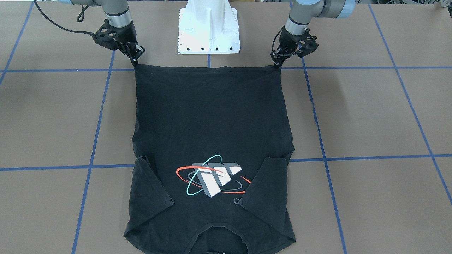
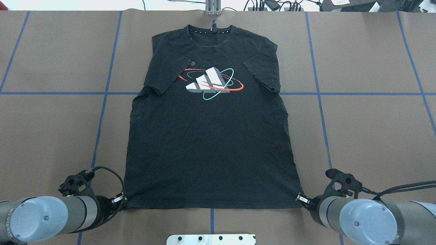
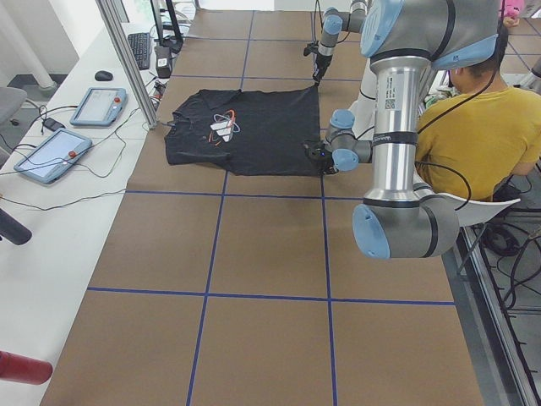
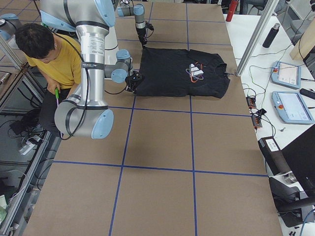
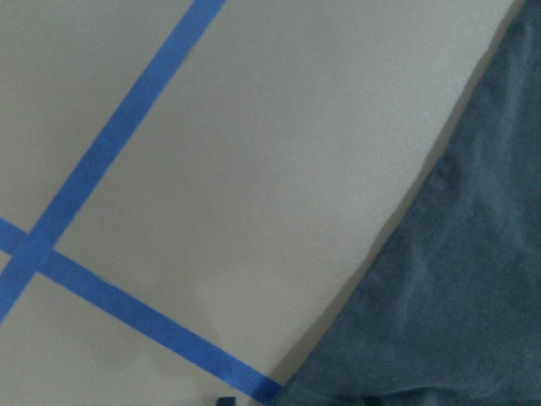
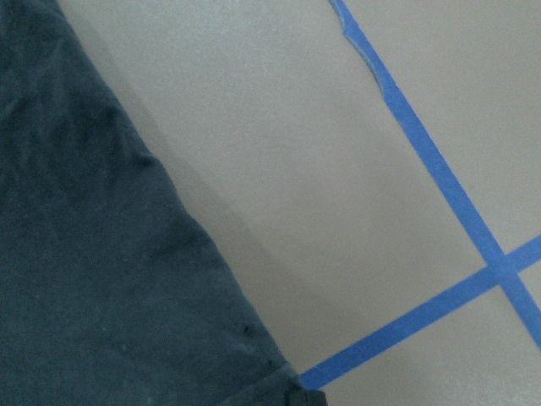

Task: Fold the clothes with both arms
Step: 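Grasp the near hem corners with both grippers, then lift the hem with both grippers and fold it toward the collar, then lower the hem near the collar and open both grippers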

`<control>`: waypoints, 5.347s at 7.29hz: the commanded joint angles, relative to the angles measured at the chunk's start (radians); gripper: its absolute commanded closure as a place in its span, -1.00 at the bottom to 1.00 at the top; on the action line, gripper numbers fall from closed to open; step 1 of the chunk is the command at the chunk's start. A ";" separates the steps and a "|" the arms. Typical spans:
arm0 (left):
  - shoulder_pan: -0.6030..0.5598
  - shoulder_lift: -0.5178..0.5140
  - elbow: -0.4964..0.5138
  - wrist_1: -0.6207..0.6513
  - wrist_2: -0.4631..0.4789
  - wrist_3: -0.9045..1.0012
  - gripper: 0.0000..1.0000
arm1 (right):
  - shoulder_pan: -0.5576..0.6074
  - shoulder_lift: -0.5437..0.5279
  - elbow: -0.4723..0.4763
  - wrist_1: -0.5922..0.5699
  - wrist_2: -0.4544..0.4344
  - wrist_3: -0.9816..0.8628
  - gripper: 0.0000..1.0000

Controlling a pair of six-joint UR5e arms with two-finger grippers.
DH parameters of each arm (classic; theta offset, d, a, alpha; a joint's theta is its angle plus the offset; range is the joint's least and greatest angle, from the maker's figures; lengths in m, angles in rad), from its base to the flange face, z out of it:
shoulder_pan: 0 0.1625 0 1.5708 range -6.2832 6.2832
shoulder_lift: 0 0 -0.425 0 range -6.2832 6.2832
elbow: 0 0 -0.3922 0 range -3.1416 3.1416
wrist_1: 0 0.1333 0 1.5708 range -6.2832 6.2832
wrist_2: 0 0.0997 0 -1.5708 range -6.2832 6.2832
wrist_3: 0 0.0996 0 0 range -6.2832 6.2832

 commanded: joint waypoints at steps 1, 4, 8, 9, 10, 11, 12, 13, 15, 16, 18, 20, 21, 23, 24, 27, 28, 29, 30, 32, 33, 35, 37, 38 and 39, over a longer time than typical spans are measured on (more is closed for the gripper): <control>-0.007 0.011 -0.054 0.003 -0.007 0.007 1.00 | 0.003 0.000 0.006 0.000 0.002 0.000 1.00; -0.011 0.082 -0.241 0.011 -0.016 0.007 1.00 | 0.006 -0.095 0.163 -0.002 0.046 0.002 1.00; -0.176 0.041 -0.354 0.014 -0.163 0.066 1.00 | 0.243 -0.134 0.297 -0.020 0.290 -0.021 1.00; -0.267 -0.009 -0.328 0.039 -0.174 0.153 1.00 | 0.312 -0.059 0.278 -0.085 0.300 -0.087 1.00; -0.351 -0.104 -0.261 0.090 -0.180 0.227 1.00 | 0.390 0.094 0.232 -0.247 0.316 -0.172 1.00; -0.417 -0.178 -0.166 0.104 -0.233 0.263 1.00 | 0.469 0.250 0.157 -0.385 0.365 -0.204 1.00; -0.489 -0.230 -0.096 0.104 -0.269 0.313 1.00 | 0.548 0.373 0.058 -0.441 0.405 -0.251 1.00; -0.543 -0.243 -0.049 0.103 -0.284 0.350 1.00 | 0.640 0.452 -0.062 -0.445 0.453 -0.318 1.00; -0.631 -0.315 0.049 0.093 -0.285 0.378 1.00 | 0.773 0.572 -0.260 -0.439 0.493 -0.423 1.00; -0.657 -0.382 0.137 0.090 -0.285 0.379 1.00 | 0.810 0.618 -0.335 -0.436 0.495 -0.467 1.00; -0.703 -0.465 0.290 0.064 -0.283 0.433 1.00 | 0.830 0.739 -0.530 -0.428 0.491 -0.521 1.00; -0.716 -0.508 0.480 -0.104 -0.277 0.436 1.00 | 0.830 0.775 -0.717 -0.274 0.479 -0.540 1.00; -0.725 -0.533 0.577 -0.182 -0.274 0.436 1.00 | 0.830 0.775 -0.812 -0.162 0.478 -0.540 1.00; -0.728 -0.591 0.738 -0.308 -0.272 0.436 1.00 | 0.815 0.779 -0.925 -0.045 0.447 -0.535 1.00; -0.728 -0.634 0.819 -0.356 -0.272 0.436 0.91 | 0.809 0.779 -0.950 -0.032 0.439 -0.535 1.00; -0.728 -0.730 0.945 -0.367 -0.222 0.435 0.92 | 0.801 0.779 -0.964 -0.017 0.438 -0.534 1.00; -0.728 -0.732 0.958 -0.368 -0.220 0.436 0.92 | 0.801 0.778 -0.967 -0.017 0.435 -0.535 1.00; -0.728 -0.734 0.996 -0.400 -0.199 0.436 0.92 | 0.799 0.782 -0.979 -0.015 0.420 -0.535 1.00; -0.728 -0.732 1.010 -0.410 -0.199 0.436 0.92 | 0.799 0.802 -1.014 0.010 0.410 -0.535 1.00; -0.725 -0.731 1.013 -0.411 -0.188 0.441 0.46 | 0.796 0.810 -1.037 0.051 0.410 -0.532 1.00; -0.725 -0.731 1.012 -0.411 -0.188 0.441 -0.14 | 0.796 0.813 -1.039 0.051 0.410 -0.531 0.49; -0.728 -0.729 1.012 -0.437 -0.188 0.441 -0.41 | 0.796 0.825 -1.040 0.051 0.410 -0.529 0.08; -0.729 -0.729 0.995 -0.440 -0.189 0.441 -0.41 | 0.798 0.792 -0.969 0.055 0.413 -0.468 -0.14; -0.731 -0.723 0.978 -0.439 -0.191 0.441 -0.41 | 0.743 0.696 -0.842 0.058 0.406 -0.366 -0.16; -0.732 -0.722 0.978 -0.439 -0.189 0.441 -0.41 | 0.698 0.576 -0.683 0.057 0.386 -0.341 -0.18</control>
